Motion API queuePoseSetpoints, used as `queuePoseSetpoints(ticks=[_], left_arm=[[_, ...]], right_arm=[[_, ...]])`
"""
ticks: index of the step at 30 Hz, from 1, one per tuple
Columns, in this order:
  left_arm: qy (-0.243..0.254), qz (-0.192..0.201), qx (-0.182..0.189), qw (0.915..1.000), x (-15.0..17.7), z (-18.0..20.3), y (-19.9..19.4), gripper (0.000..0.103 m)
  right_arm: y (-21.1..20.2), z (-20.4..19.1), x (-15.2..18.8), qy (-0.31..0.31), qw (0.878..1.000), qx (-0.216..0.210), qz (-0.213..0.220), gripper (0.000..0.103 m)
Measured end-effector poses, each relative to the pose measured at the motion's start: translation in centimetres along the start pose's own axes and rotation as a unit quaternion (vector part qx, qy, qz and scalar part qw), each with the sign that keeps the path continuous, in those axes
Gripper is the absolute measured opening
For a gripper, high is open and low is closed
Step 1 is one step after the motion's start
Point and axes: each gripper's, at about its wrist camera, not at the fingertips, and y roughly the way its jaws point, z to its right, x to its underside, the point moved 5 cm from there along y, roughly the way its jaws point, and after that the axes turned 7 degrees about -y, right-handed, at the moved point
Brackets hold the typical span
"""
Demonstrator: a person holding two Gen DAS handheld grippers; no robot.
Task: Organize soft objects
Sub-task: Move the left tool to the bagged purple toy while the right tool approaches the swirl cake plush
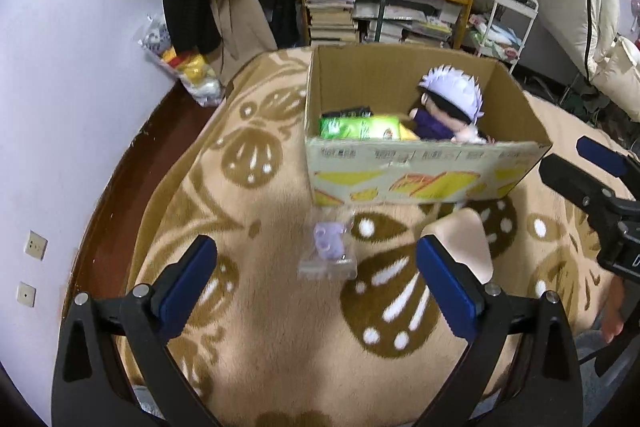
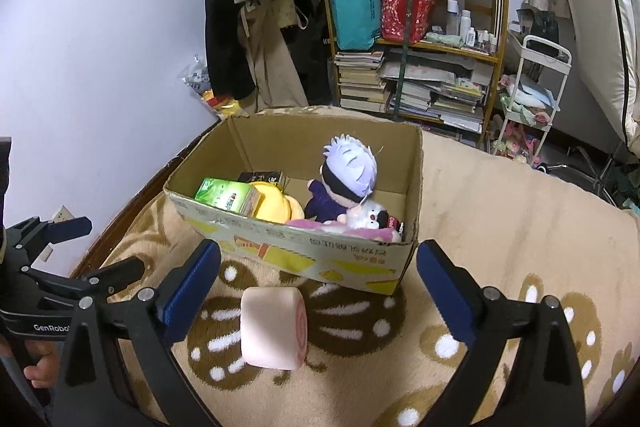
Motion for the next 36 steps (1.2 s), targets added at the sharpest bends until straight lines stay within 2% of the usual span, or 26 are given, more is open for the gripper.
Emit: queuePoseSetpoints(ticks=[14, 21, 36], left_arm=[[0.009, -0.049, -0.01, 0.9987, 1.0, 0.0, 3.1, 0.098], [0.006, -0.052, -0.023, 0.9984, 0.9, -0.4, 4.3, 0.098], [-0.014, -0.104, -0.013, 0.9944, 1.5, -1.0, 8.0, 0.098]], right_arm=[[2.2, -0.7, 1.4, -0.017, 0.999, -0.003, -0.04, 0.102], [3.5, -1.2, 1.9, -0.026, 0.998, -0.007, -0.061, 0.102], [6.0, -2.1, 3.9, -0.035, 0.993, -0.015, -0.113, 0.102]])
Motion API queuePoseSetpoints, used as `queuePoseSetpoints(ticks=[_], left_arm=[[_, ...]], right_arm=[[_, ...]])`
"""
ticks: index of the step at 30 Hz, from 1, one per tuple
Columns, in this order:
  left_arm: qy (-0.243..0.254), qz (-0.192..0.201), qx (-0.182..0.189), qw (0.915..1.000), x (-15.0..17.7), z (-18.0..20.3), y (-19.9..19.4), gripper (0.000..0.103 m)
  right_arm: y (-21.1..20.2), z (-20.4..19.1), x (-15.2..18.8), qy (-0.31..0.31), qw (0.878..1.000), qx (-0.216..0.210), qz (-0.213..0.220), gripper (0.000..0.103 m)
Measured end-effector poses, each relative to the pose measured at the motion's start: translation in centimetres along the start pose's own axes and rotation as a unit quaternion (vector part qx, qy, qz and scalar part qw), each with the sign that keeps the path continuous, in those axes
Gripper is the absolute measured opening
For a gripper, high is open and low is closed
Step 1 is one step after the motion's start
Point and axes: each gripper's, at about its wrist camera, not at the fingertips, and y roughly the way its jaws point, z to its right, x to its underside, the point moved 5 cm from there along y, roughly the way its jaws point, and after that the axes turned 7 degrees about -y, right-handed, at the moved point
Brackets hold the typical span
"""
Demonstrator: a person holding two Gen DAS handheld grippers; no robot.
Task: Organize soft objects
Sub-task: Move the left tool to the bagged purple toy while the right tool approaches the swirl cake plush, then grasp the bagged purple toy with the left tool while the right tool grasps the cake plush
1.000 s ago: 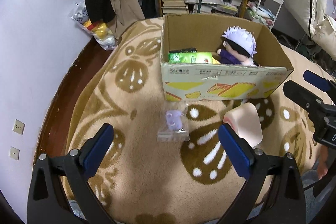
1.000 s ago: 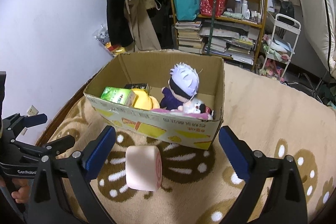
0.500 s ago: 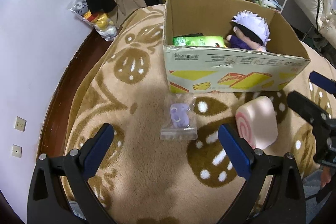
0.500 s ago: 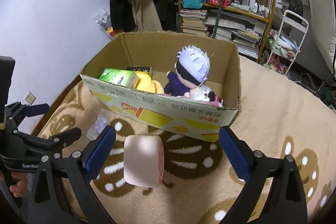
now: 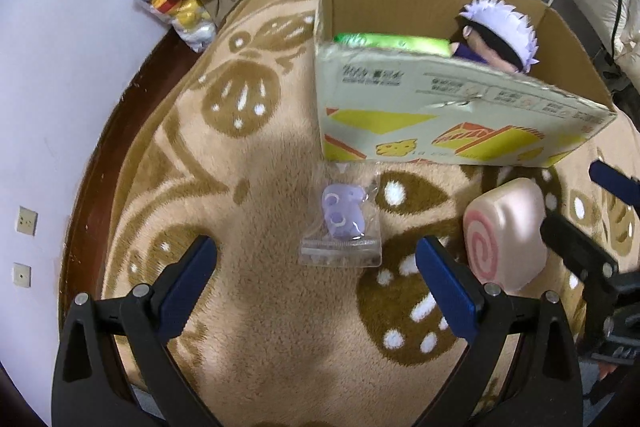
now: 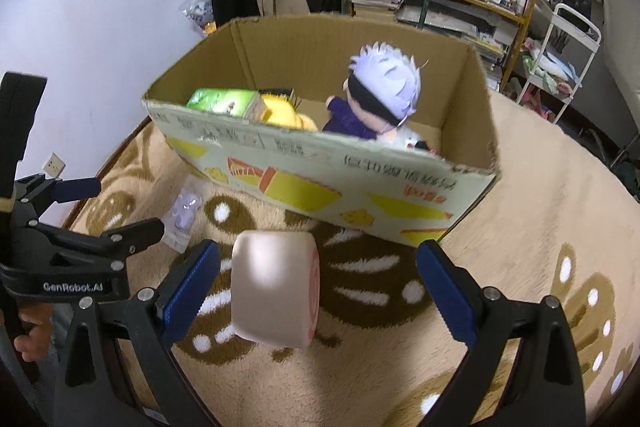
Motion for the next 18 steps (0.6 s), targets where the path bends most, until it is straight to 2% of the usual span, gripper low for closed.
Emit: queuePoseSetpoints(ticks=[11, 18], left_arm=[[-0.009, -0.035, -0.006, 0.9993, 0.2, -0.3, 3.4, 0.098], [-0.013, -0.057, -0.013, 0.9982, 0.2, -0.4, 5.4, 0.098]], right_arm=[[2.9, -1.2, 1.5, -0.006, 0.999, -0.009, -0.051, 0.102], [3.5, -1.5, 1.9, -0.003, 0.998, -0.022, -0.064, 0.102]])
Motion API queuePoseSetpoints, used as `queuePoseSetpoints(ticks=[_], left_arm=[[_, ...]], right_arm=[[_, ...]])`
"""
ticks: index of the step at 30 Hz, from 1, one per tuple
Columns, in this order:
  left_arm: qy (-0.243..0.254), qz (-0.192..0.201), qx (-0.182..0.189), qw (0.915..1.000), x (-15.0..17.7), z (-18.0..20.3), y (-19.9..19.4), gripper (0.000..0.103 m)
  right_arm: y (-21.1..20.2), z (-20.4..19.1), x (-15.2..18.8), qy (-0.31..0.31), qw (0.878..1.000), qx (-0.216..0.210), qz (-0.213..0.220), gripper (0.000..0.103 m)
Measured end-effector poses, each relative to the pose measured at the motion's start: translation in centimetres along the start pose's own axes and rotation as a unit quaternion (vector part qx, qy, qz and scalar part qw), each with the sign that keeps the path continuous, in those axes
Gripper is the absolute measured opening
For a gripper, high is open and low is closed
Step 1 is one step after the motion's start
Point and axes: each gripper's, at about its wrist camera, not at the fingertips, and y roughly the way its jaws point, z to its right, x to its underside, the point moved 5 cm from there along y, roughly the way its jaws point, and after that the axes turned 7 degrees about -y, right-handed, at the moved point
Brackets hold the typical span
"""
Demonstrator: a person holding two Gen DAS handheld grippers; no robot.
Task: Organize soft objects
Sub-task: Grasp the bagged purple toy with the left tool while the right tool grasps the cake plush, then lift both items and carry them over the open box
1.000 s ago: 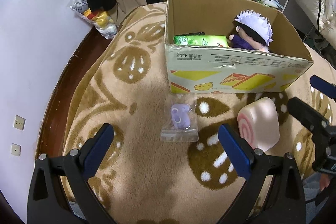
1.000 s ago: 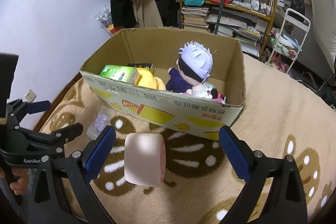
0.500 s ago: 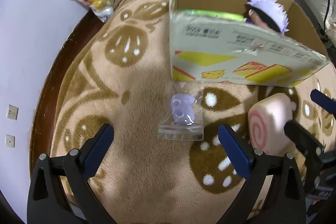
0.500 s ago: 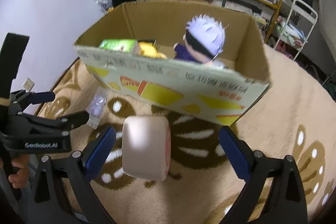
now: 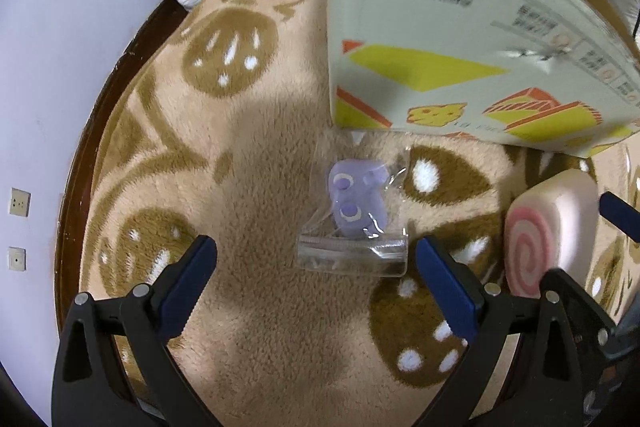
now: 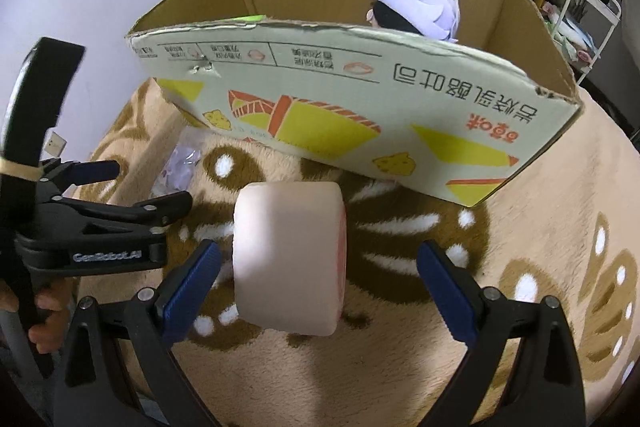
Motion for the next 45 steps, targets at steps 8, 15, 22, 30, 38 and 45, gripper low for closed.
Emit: queuePoseSetpoints(ticks=[8, 15, 22, 30, 38, 45], left_arm=[[-0.02, -0.009, 0.013, 0.9997, -0.8, -0.7, 1.9, 0.098], [-0.003, 0.022, 0.018, 0.9996, -1.0, -0.1, 1.7, 0.085], [0.02, 0.034, 0.032, 0.9987, -0.6, 1.2, 0.7, 0.056], [0.014, 0.041, 0.029, 0.9987, 0.6, 1.1, -0.7, 0.055], [0.025, 0.06, 0.022, 0.9976, 1.7, 1.2, -2.7, 0.055], [0.039, 0.109, 0.024, 0.993, 3.1, 1.4, -7.0, 0.055]], right_arm=[[0.8, -0.7, 0.2, 0.0, 1.0, -0.012, -0.013, 0.102], [1.5, -1.6, -0.1, -0.004, 0.999, -0.036, -0.019, 0.079], [1.5, -1.9, -0.1, -0.004, 0.999, -0.031, -0.017, 0.049], [-0.2, -0.6, 0.1, 0.001, 1.0, -0.012, 0.006, 0.04], [-2.9, 0.3, 0.0, 0.009, 0.999, 0.01, 0.037, 0.037], [-5.9, 1.5, 0.0, 0.022, 0.997, 0.033, 0.072, 0.037]])
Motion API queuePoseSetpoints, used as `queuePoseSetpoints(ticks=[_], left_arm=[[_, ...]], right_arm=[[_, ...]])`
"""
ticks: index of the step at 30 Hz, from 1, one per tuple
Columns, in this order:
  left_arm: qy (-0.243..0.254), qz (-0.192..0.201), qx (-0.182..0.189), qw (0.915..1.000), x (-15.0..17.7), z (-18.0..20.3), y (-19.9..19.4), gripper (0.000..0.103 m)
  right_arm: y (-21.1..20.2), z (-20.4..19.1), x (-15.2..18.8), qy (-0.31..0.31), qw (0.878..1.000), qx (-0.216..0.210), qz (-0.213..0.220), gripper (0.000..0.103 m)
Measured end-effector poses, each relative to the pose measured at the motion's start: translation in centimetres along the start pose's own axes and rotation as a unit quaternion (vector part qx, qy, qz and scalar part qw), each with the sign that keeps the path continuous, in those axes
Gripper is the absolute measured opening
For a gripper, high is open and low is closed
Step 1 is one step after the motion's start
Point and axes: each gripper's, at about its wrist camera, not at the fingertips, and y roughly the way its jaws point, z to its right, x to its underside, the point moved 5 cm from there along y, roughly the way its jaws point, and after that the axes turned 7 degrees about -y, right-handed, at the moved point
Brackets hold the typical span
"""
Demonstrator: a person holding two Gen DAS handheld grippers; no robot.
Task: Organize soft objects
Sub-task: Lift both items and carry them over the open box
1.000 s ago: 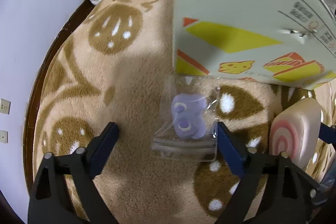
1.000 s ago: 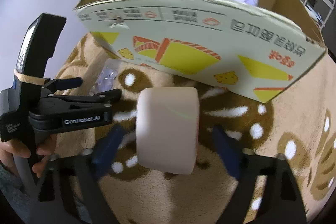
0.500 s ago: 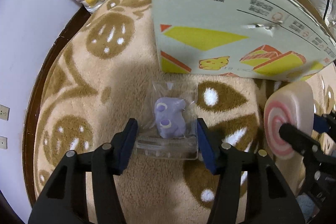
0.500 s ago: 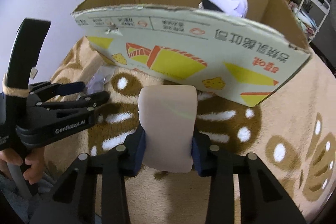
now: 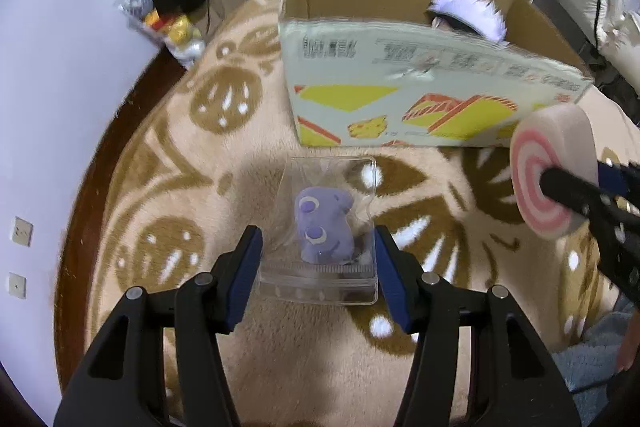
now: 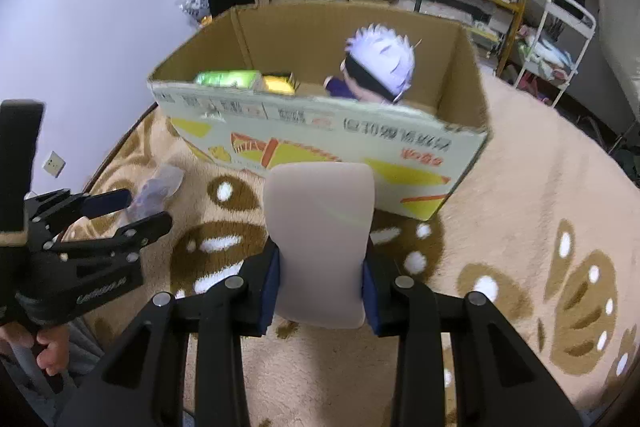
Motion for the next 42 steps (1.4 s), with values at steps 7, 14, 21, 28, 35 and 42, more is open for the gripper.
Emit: queuePoseSetpoints(ticks=[7, 14, 21, 28, 35, 42], left_arm=[[-0.006, 0.073, 0.009, 0.9973, -0.6, 0.4, -5.1, 0.055], [0.005, 0.171, 0.014, 0.9851, -2.1, 0.9, -9.0, 0.055], [0.007, 0.222, 0.034, 0.9744, -2.9, 1.1, -11.5, 0.055], [0.009, 0.265, 0.03, 0.9636, -3.6, 1.4, -12.9, 0.055], [0.027, 0.292, 0.024, 0.9557, -5.3, 2.3, -13.5, 0.055], [0.049, 0.317, 0.02, 0.9471, -7.0, 4.0, -13.9, 0.055]], right_arm=[[-3.4, 0.7, -1.1, 0.008, 0.998, 0.02, 0.055, 0.037], [-7.1, 1.8, -2.6, 0.015, 0.989, 0.071, 0.129, 0.037], [-10.0, 2.8, -3.9, 0.025, 0.972, 0.114, 0.203, 0.037], [-11.8, 3.2, -5.0, 0.028, 0.953, 0.14, 0.267, 0.037], [-11.9, 3.2, -6.1, 0.02, 0.948, 0.143, 0.285, 0.037], [-11.4, 3.2, -7.0, 0.011, 0.941, 0.159, 0.297, 0.037]])
